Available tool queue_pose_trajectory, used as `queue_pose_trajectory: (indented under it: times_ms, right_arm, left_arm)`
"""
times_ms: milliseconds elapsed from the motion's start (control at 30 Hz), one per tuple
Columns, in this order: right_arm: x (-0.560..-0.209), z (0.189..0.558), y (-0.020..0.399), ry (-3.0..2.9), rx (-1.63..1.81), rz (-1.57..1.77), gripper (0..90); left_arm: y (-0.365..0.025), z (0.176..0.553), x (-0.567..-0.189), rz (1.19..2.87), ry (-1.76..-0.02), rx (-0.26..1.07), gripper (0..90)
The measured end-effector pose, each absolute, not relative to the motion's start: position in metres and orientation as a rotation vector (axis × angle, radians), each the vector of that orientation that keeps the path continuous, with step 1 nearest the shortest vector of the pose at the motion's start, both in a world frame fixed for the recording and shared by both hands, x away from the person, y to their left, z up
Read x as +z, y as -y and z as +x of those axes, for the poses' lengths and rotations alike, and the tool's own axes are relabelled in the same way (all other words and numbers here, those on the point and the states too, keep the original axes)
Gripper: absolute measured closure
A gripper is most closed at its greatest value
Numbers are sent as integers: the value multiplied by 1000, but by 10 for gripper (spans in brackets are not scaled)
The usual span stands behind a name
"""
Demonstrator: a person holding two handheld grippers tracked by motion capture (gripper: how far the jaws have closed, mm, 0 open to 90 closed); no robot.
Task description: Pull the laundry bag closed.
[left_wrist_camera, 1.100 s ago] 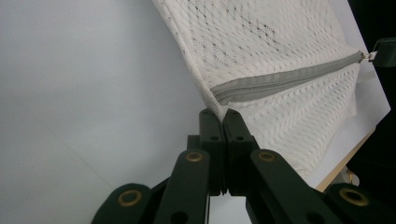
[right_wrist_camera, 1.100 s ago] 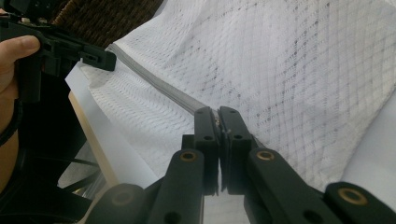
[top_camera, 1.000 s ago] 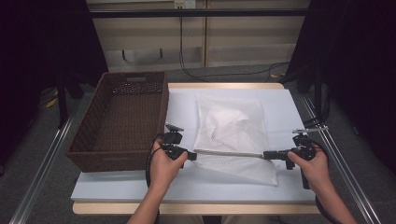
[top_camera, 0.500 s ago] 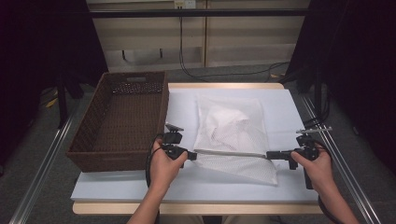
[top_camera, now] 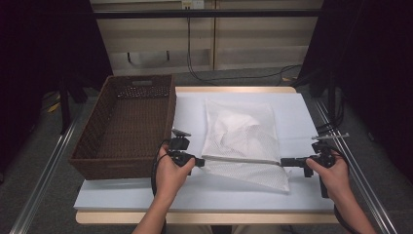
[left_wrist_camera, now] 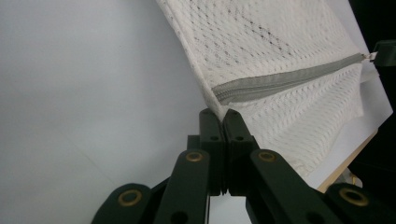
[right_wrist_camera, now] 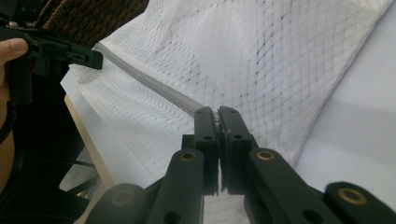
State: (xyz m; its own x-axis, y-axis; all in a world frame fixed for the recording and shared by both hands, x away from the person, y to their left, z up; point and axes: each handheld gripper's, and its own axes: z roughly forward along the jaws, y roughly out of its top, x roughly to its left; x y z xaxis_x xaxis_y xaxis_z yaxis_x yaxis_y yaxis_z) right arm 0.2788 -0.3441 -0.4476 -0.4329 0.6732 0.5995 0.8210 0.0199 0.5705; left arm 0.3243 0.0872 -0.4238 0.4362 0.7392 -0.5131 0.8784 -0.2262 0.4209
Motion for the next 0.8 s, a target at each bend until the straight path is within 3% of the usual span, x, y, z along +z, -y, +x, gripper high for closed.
queue_pose_trajectory:
  times_ms: [800]
  right_arm:
    - [-444,276,361,2132,-1376,-1635,870]
  left_arm:
    - [-91,323,-420,2031,-1366,-246,891]
